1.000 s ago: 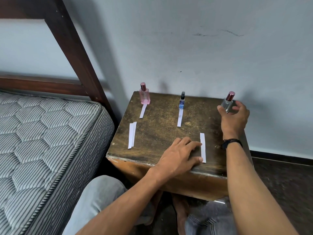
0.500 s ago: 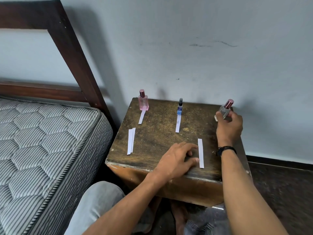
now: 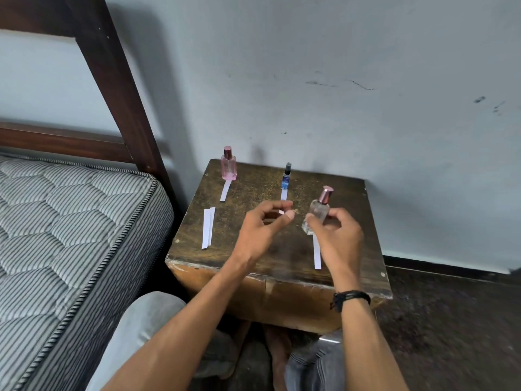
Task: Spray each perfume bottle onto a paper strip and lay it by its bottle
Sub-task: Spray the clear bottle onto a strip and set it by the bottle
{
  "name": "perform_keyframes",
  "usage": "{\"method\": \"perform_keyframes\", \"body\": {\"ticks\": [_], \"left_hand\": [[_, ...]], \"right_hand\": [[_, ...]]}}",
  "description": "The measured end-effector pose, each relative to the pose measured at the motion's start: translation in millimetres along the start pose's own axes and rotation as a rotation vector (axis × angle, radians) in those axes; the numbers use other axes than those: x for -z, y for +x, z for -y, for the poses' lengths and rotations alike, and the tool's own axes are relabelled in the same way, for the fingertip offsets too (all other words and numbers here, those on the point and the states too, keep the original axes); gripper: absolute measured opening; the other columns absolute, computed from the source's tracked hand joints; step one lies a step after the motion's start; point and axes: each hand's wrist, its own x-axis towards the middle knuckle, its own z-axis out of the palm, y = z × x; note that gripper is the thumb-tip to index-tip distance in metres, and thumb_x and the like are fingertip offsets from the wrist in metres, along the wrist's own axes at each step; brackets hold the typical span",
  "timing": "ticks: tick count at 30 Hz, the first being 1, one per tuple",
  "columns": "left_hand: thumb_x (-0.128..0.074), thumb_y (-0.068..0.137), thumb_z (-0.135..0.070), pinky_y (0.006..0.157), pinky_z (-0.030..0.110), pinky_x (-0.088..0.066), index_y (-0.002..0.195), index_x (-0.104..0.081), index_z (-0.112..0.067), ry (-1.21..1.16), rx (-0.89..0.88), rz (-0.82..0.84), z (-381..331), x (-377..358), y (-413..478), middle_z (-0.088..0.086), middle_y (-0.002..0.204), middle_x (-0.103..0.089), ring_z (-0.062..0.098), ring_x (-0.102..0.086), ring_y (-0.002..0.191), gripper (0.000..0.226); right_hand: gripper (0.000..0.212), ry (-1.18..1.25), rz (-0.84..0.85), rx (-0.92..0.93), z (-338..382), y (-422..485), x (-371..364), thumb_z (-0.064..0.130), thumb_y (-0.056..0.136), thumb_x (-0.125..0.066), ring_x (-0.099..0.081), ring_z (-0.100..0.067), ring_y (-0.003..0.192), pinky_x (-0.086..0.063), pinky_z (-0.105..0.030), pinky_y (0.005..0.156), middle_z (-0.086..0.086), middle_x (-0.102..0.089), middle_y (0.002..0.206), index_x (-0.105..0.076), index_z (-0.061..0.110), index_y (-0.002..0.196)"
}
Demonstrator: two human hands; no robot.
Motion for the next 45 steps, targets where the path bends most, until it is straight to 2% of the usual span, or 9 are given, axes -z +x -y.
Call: {"method": "perform_keyframes", "body": {"ticks": [5, 9, 13, 18, 29, 33, 38, 42, 45], "left_hand": [[-0.069, 0.093, -0.024, 0.099, 0.026, -0.051, 0.132, -0.064, -0.023, -0.106, -0.063, 0.103, -15, 4, -1, -0.011, 0.129, -0.067, 0.008, -0.062, 0.119, 0.039], [-0.069, 0.093, -0.019, 0.094, 0.022, -0.052, 0.13, -0.066, -0.017, -0.129, -0.072, 0.063, -14, 7, -1, -0.008, 0.124, -0.07, 0.009, -0.065, 0.116, 0.037], [-0.073, 0.09, -0.013, 0.101, 0.035, -0.052, 0.127, -0.068, -0.014, -0.148, -0.071, 0.037, -11, 14, 1, -0.001, 0.119, -0.073, 0.017, -0.067, 0.114, 0.037], [-0.078, 0.085, -0.015, 0.099, 0.046, -0.054, 0.118, -0.072, -0.014, -0.113, -0.065, 0.004, -3, 24, 2, 0.003, 0.107, -0.076, 0.023, -0.071, 0.104, 0.033], [-0.078, 0.085, -0.012, 0.081, 0.025, -0.055, 0.111, -0.074, -0.018, -0.264, -0.085, -0.175, 0, 44, 9, 0.005, 0.106, -0.075, 0.016, -0.07, 0.096, 0.028], [-0.078, 0.086, -0.018, 0.08, 0.024, -0.056, 0.11, -0.071, -0.022, -0.052, -0.051, -0.249, 10, 50, 14, -0.005, 0.099, -0.075, 0.011, -0.07, 0.092, 0.026], [-0.077, 0.085, -0.02, 0.085, 0.03, -0.058, 0.108, -0.066, -0.037, 0.457, 0.024, -0.122, 26, 44, 9, -0.019, 0.095, -0.07, -0.004, -0.065, 0.085, 0.03], [-0.076, 0.085, -0.018, 0.088, 0.035, -0.056, 0.108, -0.065, -0.036, 0.585, 0.025, -0.073, 29, 40, 6, -0.017, 0.099, -0.068, -0.001, -0.065, 0.086, 0.031], [-0.074, 0.085, -0.017, 0.089, 0.036, -0.056, 0.111, -0.066, -0.033, 0.628, 0.027, -0.054, 28, 40, 6, -0.015, 0.101, -0.068, 0.003, -0.066, 0.09, 0.031]], "right_hand": [[0.022, -0.06, 0.105, 0.066, 9, -15, 3, 0.041, 0.081, -0.082, -0.064, -0.001, 0.073, -0.044, -0.026, 0.06, 0.015, -0.07, 0.079, -0.064, 0.029, 0.085], [0.024, -0.163, 0.203, 0.083, 10, -16, -1, 0.042, 0.079, -0.08, -0.064, -0.003, 0.071, -0.051, -0.032, 0.063, 0.015, -0.069, 0.076, -0.061, 0.029, 0.084], [0.027, -0.226, 0.276, 0.114, 10, -16, -7, 0.043, 0.077, -0.079, -0.062, 0.001, 0.073, -0.045, -0.029, 0.058, 0.024, -0.066, 0.079, -0.057, 0.029, 0.079], [0.027, -0.283, 0.304, 0.135, 14, -17, -16, 0.044, 0.076, -0.08, -0.063, -0.002, 0.066, -0.045, -0.028, 0.058, 0.016, -0.067, 0.071, -0.057, 0.03, 0.079], [0.026, -0.304, 0.374, 0.145, 9, -17, -14, 0.042, 0.079, -0.082, -0.063, -0.002, 0.071, -0.045, -0.025, 0.06, 0.016, -0.069, 0.076, -0.06, 0.029, 0.081], [0.021, -0.195, 0.344, 0.09, 7, -12, -7, 0.039, 0.08, -0.083, -0.063, 0.003, 0.081, -0.044, -0.024, 0.064, 0.027, -0.068, 0.086, -0.065, 0.032, 0.086], [0.022, -0.038, 0.313, 0.049, 7, -8, -6, 0.04, 0.079, -0.085, -0.068, -0.002, 0.082, -0.054, -0.026, 0.069, 0.015, -0.073, 0.088, -0.068, 0.035, 0.094], [0.034, 0.208, 0.362, -0.035, 14, -8, -5, 0.048, 0.073, -0.079, -0.073, -0.004, 0.09, -0.057, -0.033, 0.074, 0.015, -0.077, 0.095, -0.074, 0.03, 0.102], [0.027, 0.392, 0.402, -0.095, 16, -5, -2, 0.037, 0.079, -0.075, -0.076, -0.02, 0.098, -0.059, -0.042, 0.082, -0.002, -0.08, 0.099, -0.078, 0.024, 0.103]]}}
